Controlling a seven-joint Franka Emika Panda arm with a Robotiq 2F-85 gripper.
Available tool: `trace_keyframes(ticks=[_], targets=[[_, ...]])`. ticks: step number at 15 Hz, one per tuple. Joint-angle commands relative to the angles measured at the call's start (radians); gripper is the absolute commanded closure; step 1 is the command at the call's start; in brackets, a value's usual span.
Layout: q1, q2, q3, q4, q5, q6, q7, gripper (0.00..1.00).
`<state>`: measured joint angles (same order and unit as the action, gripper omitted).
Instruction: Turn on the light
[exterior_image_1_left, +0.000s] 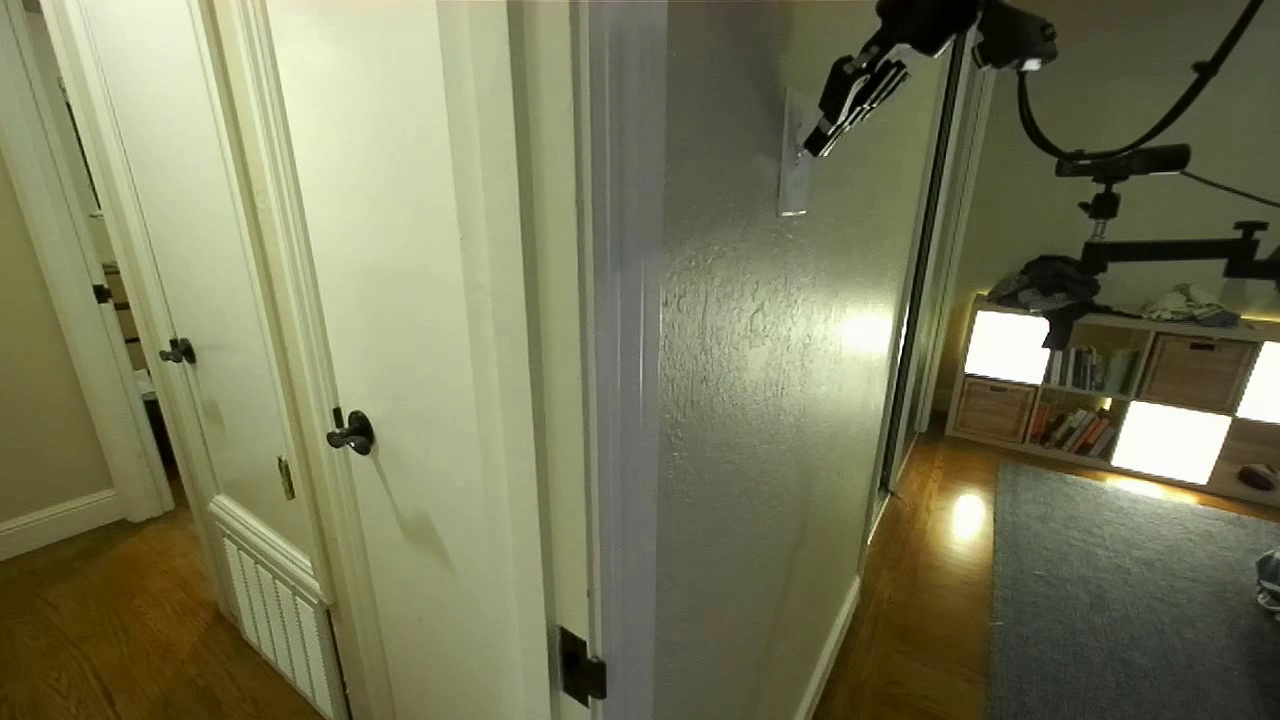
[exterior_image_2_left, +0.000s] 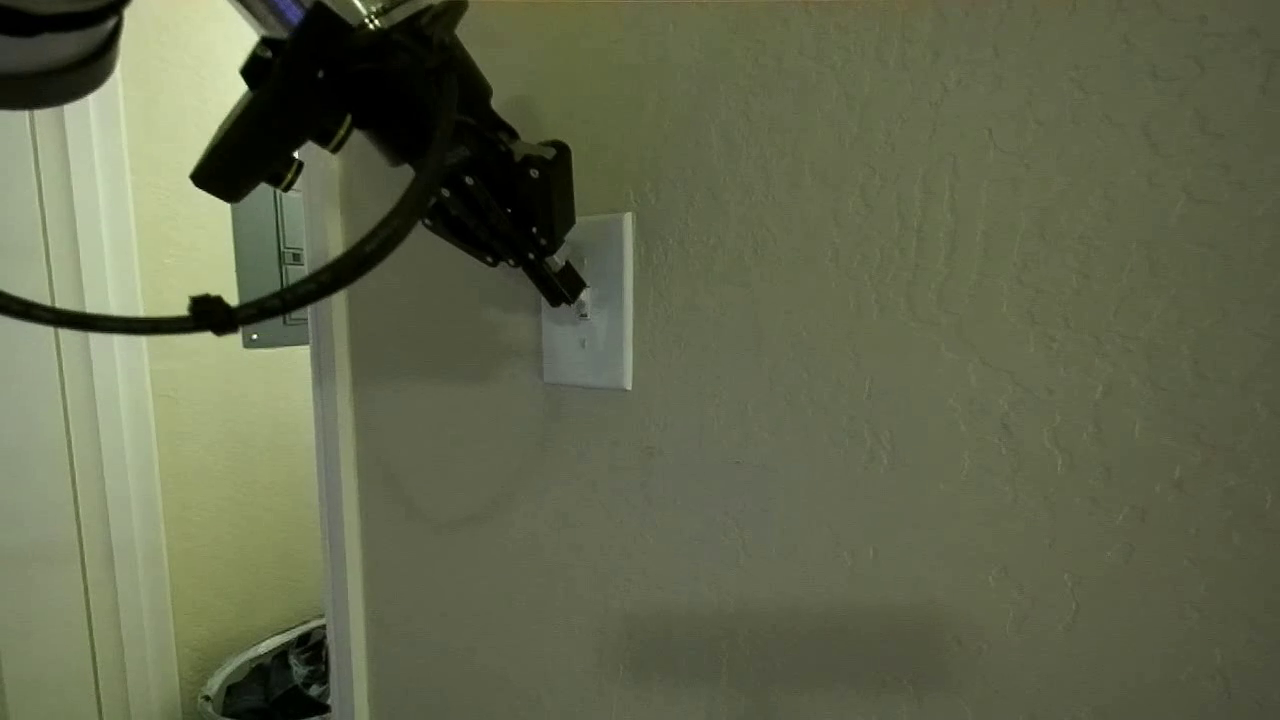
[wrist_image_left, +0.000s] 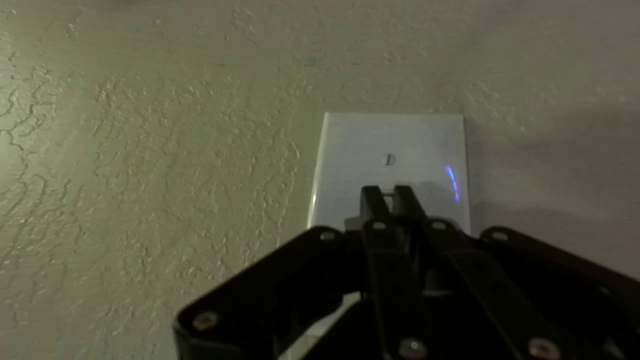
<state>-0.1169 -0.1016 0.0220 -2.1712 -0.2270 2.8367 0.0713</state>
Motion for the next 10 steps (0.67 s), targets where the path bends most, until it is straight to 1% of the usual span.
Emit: trace_keyframes(ticks=[1, 2, 3, 6, 10], targets=[[0.013, -0.145, -0.018, -0.037, -0.011, -0.160, -0.037, 0.65], [0.012, -0.167, -0.017, -0.033, -0.012, -0.204, -0.047, 0.61], [0.015, -0.188, -0.018, -0.029, -0.004, -0.247, -0.060, 0.56], [0.024, -0.230, -0.022, -0.024, 0.021, -0.354, -0.089, 0.36], [0.051, -0.228, -0.042, -0.034, 0.100, -0.451, -0.133, 0.11]])
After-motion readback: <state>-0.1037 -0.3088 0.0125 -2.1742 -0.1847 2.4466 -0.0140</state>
